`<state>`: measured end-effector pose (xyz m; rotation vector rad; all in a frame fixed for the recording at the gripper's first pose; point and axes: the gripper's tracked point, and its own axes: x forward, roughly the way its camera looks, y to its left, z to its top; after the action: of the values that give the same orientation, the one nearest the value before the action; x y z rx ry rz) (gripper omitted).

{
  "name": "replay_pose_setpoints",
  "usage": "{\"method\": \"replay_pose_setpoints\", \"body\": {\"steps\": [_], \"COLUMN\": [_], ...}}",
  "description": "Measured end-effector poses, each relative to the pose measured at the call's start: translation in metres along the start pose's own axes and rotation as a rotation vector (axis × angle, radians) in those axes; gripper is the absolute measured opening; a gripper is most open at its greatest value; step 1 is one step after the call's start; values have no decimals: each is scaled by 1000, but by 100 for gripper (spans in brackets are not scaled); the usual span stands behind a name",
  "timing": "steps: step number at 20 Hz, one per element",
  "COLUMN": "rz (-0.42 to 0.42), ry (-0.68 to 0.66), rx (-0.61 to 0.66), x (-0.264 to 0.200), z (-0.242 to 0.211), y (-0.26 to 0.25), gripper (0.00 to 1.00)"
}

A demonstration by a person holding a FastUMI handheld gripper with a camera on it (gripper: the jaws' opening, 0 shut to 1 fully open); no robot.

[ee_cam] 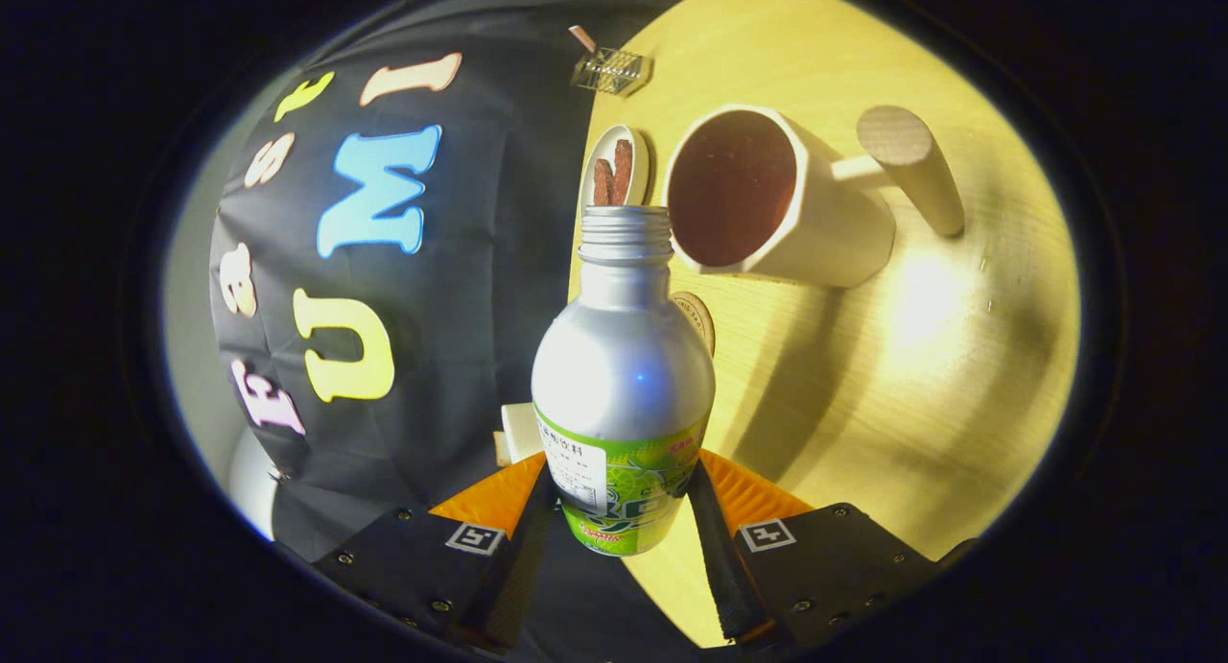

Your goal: Take the bottle from table, then pour the juice into the cup, finally place the bottle on the coaster

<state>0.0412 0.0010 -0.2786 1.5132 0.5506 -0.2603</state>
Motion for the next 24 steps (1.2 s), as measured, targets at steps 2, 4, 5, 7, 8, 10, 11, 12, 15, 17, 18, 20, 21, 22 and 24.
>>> {"method": "replay_pose_setpoints", "body": {"steps": [2, 4, 5, 7, 8, 10, 11, 12, 15, 17, 18, 20, 21, 22, 24], "rz": [-8, -29, -42, -70, -87, -101, -110, -115, -139, -155, -159, -168, -173, -182, -200], "ry": [-12, -27, -32, -42, -46, -62, -69, -78, -108, -136, -150, -175, -188, -206, -238], "rx": [-56, -121, -157, -238, -276, -346, -379, -418, -519, -571, -592, -639, -668, -698, -760], "x": [0, 2, 2, 5, 6, 9, 11, 12, 15, 18, 19, 23, 25, 26, 28], "z": [0, -1, -1, -3, -3, -2, -3, -2, 0, 3, 4, 5, 6, 8, 12], "y": [-5, -13, -16, -22, -25, -24, -24, -23, -20, -18, -16, -12, -9, -7, -3], "gripper": [74, 74, 74, 74, 74, 74, 74, 74, 74, 74, 74, 74, 74, 74, 74]}}
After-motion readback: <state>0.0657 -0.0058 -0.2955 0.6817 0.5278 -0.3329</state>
